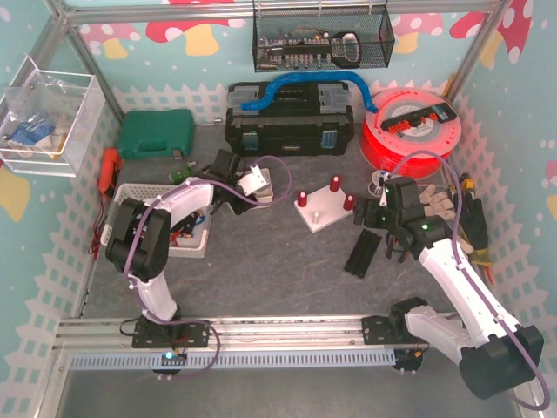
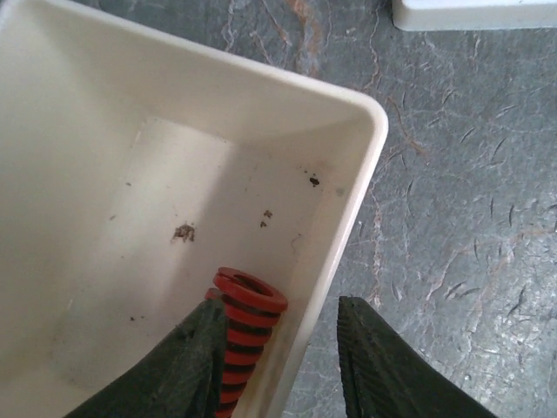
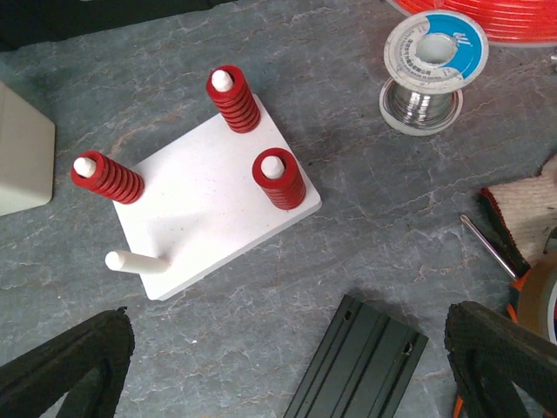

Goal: Install the large spring

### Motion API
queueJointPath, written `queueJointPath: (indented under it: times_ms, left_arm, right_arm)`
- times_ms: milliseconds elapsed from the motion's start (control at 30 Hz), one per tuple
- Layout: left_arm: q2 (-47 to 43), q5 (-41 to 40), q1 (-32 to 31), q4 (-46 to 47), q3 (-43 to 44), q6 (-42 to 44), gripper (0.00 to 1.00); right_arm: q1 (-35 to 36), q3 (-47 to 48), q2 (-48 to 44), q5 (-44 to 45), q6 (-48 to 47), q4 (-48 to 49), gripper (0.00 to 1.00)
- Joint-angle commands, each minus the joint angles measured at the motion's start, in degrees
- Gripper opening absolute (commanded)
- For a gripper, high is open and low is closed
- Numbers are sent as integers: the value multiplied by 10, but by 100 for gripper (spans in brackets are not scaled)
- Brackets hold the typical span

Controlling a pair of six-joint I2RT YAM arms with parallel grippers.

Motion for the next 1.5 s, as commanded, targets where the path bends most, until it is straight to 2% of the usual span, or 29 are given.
queueJointPath:
  times_ms: [0, 233, 333, 500, 900, 967, 1167, 1267, 1333, 1467]
  left_arm:
    - [16, 3, -7, -6, 13, 5, 37]
    - [13, 10, -17, 1, 26, -28, 18]
    - [11, 17, -18, 17, 31, -80, 12]
    - [22, -32, -18, 24, 46, -194, 1]
    - [78, -97, -18, 36, 95, -429, 0]
    - [86, -114, -18, 34, 102, -465, 9]
    - [85, -127, -18, 23, 115, -465, 28]
    - [75, -121, -18, 14, 128, -473, 42]
    - [63, -126, -18, 5, 133, -478, 45]
    - [38, -156, -16, -29, 143, -483, 46]
  right_arm:
    - [0, 10, -8, 17, -6, -21, 97]
    - [0, 9, -11, 17, -7, -22, 97]
    - [0, 9, -11, 19, -9, -22, 97]
    - [0, 11, -15, 21, -13, -24, 97]
    - [0, 10, -17, 20, -14, -25, 97]
    - [0, 10, -18, 22, -13, -26, 97]
    - [0, 17, -15, 26, -17, -29, 97]
    - [0, 21, -10, 27, -19, -29, 97]
    - [0, 22, -6, 26, -20, -28, 97]
    - [0, 22, 0, 21, -17, -27, 97]
